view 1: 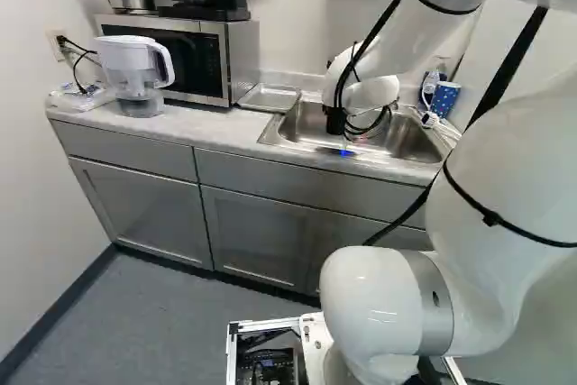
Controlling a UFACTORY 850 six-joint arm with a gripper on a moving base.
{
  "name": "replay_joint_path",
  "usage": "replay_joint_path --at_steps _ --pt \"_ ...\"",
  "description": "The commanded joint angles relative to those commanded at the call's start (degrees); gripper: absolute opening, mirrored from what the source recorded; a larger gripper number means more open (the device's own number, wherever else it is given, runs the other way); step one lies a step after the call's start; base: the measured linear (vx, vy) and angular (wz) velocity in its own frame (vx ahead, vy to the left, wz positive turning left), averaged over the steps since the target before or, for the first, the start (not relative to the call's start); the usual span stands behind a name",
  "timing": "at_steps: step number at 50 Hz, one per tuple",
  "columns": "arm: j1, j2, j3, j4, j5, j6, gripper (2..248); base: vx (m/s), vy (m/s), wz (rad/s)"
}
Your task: Rinse the cup and place it in the tray
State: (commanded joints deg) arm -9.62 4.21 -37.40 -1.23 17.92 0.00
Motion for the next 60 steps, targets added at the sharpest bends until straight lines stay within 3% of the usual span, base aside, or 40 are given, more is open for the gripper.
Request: replay_joint_path --at_steps 37,60 --pt "5.52 2.19 -2.39 0.00 -0.24 0.00 121 0.000 0.000 0.000" --pt "6.11 3.97 -3.66 0.00 -2.70 0.00 121 0.000 0.000 0.000"
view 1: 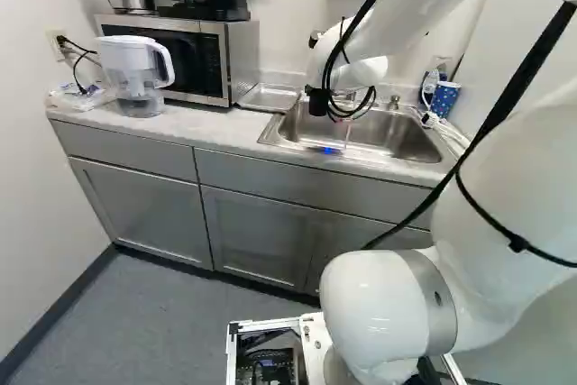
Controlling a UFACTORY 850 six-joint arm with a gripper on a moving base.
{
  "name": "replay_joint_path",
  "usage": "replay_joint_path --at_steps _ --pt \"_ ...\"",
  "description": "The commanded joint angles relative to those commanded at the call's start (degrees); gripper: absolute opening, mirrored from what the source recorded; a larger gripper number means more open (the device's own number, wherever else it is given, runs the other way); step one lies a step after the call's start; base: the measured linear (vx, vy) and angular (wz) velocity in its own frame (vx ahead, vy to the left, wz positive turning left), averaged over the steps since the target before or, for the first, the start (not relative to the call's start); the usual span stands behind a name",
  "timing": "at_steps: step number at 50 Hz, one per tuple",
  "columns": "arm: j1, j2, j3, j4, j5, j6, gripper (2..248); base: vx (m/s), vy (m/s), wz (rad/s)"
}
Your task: Rinse the cup and place it in the tray
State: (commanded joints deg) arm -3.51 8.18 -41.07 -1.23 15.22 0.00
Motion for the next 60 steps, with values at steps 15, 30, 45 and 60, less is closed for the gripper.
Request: replay_joint_path --at_steps 15,30,45,60 --pt "0.00 1.54 -0.49 0.00 -1.57 0.00 121 0.000 0.000 0.000" --pt "0.04 1.84 -2.10 0.00 -2.63 0.00 121 0.000 0.000 0.000" --pt "0.08 2.01 -3.82 0.00 -3.33 0.00 121 0.000 0.000 0.000" --pt "0.11 2.23 -5.46 0.00 -4.00 0.00 121 0.000 0.000 0.000"
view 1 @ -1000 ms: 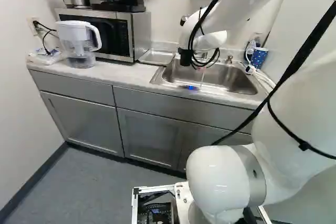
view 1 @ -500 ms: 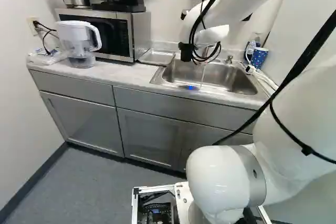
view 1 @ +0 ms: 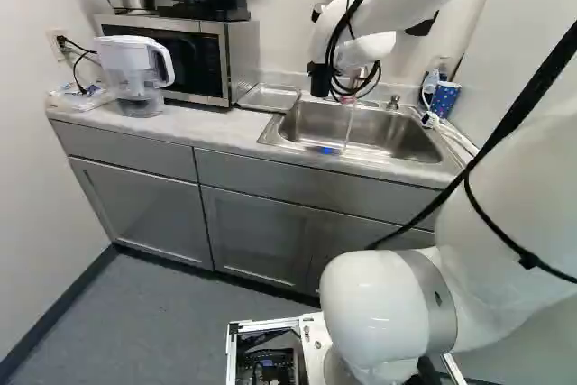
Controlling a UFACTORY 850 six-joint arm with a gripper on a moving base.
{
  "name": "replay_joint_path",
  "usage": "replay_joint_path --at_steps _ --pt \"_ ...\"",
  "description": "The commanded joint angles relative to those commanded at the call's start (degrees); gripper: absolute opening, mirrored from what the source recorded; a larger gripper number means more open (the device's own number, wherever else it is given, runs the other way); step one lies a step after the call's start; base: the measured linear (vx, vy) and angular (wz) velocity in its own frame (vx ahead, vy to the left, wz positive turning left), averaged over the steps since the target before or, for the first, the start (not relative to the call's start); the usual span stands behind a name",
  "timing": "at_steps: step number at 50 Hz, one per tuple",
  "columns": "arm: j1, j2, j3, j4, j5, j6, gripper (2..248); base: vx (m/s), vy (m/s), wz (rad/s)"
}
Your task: Rinse the cup and place it in the tray
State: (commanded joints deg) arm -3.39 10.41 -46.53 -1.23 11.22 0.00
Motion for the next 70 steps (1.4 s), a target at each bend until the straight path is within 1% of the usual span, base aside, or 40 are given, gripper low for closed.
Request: replay_joint_path --at_steps 18,31,34,43,70 --pt "0.06 -0.64 -2.79 0.00 -1.02 0.00 121 0.000 0.000 0.000" --pt "0.06 -0.19 -3.10 0.00 -1.17 0.00 121 0.000 0.000 0.000" --pt "0.06 -0.19 -3.10 0.00 -1.17 0.63 121 0.000 0.000 0.000" --pt "0.06 -0.19 -3.10 0.00 -1.17 4.99 121 0.000 0.000 0.000" --pt "0.06 -0.19 -3.10 0.00 -1.17 21.11 121 0.000 0.000 0.000"
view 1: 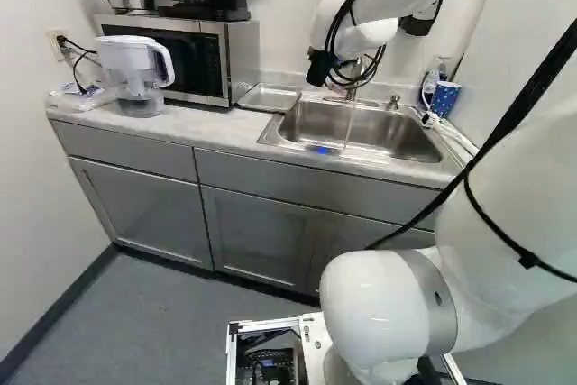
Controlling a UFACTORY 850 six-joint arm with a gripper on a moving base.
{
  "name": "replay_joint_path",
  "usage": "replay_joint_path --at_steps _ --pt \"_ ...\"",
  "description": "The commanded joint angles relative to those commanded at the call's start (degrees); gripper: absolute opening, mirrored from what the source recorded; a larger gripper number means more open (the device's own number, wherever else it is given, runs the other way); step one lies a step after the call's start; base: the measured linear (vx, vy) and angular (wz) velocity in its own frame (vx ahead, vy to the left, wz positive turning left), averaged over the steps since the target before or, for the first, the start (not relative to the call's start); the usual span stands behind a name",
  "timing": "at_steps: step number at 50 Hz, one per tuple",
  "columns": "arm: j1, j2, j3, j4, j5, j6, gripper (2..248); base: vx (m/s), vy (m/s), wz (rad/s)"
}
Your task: Rinse the cup and place it in the tray
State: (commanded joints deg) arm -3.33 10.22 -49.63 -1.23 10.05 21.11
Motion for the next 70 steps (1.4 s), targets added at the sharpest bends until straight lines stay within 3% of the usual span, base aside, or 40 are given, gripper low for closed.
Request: replay_joint_path --at_steps 70 --pt "0.00 0.00 0.00 0.00 0.00 42.14 121 0.000 0.000 0.000"
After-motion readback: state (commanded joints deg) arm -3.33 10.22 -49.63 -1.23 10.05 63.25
